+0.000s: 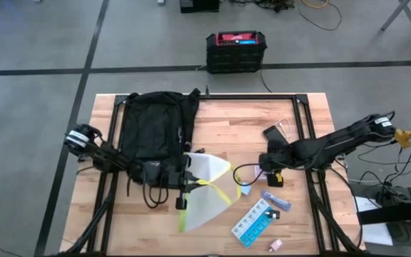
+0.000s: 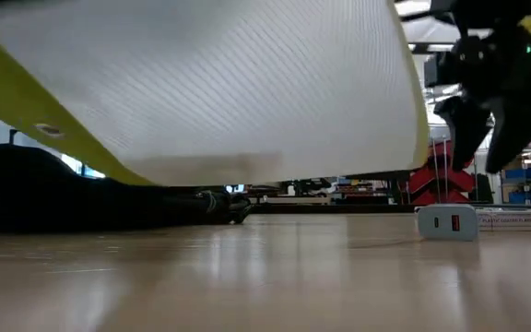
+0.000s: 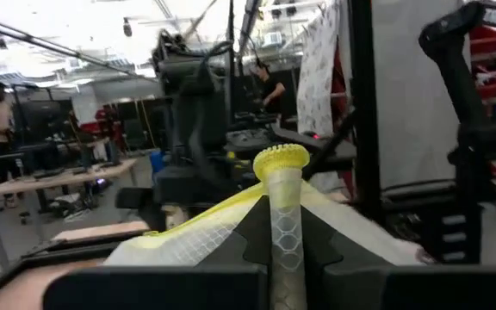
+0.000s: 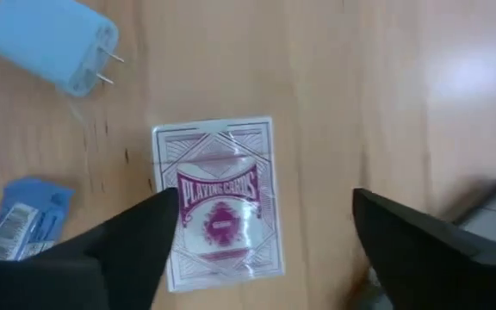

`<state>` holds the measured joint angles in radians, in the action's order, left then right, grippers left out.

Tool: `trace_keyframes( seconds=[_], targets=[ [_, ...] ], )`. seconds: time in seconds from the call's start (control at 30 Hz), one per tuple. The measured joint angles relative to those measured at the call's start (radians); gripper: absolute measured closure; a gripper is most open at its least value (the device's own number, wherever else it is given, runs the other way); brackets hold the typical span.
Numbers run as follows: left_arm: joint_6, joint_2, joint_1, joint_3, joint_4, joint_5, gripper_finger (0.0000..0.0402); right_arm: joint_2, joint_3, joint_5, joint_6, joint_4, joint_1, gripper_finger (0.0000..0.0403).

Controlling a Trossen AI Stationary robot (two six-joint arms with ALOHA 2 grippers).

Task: Unpack backpack
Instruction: Put the game card into the zip bag

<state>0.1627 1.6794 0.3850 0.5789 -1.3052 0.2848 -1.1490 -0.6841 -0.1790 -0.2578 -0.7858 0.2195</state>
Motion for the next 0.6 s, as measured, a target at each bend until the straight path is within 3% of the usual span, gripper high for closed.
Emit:
trace_keyframes(
  seconds=[0.23,0.6],
  targets=[
    [0.001,0.001,0.028,-0.015,0.015,-0.004,0.0402,-0.051,0.087,0.077,0.045,0.127,-0.041,0.0061],
    [-0.050,0.001,0.041,-0.019,0.062,0.000,0.0402,-0.190,0.090,0.137,0.078,0.234,-0.063,0.0064]
  ],
)
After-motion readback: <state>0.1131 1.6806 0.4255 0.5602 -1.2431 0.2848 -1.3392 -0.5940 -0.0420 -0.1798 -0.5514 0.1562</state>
